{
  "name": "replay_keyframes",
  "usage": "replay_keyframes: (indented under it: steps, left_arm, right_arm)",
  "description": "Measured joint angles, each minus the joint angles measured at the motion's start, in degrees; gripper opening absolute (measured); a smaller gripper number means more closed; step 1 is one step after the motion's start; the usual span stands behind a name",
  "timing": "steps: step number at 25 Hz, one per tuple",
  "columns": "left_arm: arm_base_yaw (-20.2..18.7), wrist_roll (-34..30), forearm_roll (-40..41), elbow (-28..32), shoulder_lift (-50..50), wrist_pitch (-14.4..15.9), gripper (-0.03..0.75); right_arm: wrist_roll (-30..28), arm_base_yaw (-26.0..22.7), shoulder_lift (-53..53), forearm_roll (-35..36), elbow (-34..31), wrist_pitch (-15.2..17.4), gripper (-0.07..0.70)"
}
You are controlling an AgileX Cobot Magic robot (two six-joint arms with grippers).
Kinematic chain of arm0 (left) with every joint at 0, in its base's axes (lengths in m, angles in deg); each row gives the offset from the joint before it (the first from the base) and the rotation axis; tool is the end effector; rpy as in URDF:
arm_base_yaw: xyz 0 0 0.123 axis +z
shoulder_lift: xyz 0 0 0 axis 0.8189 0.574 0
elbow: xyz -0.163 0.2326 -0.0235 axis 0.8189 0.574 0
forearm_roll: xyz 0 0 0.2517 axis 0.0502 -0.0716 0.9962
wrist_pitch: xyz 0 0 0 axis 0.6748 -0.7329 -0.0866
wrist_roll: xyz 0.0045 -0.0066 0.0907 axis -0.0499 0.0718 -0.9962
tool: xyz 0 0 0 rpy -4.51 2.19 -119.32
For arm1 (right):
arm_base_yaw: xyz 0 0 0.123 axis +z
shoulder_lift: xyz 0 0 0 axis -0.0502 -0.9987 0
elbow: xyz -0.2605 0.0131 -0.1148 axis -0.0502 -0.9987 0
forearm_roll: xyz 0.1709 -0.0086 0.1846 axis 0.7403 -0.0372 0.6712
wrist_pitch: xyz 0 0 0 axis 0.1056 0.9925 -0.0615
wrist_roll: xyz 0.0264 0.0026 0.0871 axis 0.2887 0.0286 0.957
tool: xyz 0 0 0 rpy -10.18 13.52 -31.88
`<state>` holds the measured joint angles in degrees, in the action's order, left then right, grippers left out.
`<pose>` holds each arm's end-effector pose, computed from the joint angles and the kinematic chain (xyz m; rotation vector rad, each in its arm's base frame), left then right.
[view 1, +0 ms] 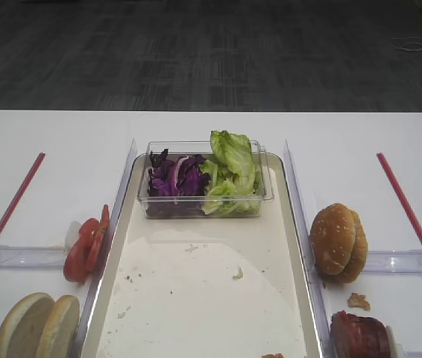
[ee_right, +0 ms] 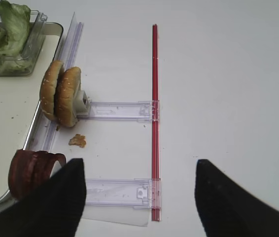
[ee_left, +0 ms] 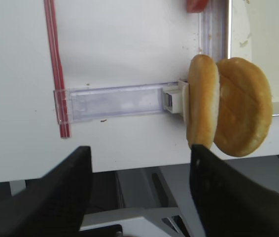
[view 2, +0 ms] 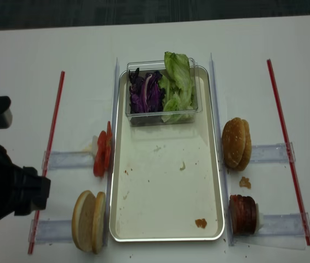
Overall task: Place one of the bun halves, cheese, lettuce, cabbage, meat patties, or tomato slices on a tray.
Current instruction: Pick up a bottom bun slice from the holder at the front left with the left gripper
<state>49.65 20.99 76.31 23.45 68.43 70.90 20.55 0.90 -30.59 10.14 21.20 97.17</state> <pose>0.1430 -0.0225 0.2817 0.0285 2.9318 -0.1752 -0.0078 0.0081 0.2615 -0.0379 2.1458 0.0584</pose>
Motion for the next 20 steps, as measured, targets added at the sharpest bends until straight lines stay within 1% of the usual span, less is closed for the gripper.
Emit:
replay_keyframes:
  steps: [4, 7, 10, 15, 20]
  left_arm:
    - [-0.10, 0.00, -2.99, 0.00, 0.00, 0.00, 0.412]
    - [-1.92, -0.10, -4.97, 0.00, 0.00, 0.00, 0.412]
    - [-5.58, 1.18, -5.31, 0.00, 0.00, -0.13, 0.410]
    - [-13.54, 5.99, -5.31, 0.00, 0.10, -0.25, 0.379]
    - [-20.54, 9.98, -5.31, 0.00, 3.07, -2.05, 0.344]
  right_arm:
    - [0.00, 0.00, 0.00, 0.00, 0.00, 0.00, 0.491]
    - [0.00, 0.00, 0.00, 0.00, 0.00, 0.00, 0.491]
    - [0.00, 0.00, 0.00, 0.00, 0.00, 0.00, 0.491]
    - [0.00, 0.00, 0.00, 0.00, 0.00, 0.00, 0.491]
    - [0.00, 0.00, 0.00, -0.04, 0.00, 0.00, 0.491]
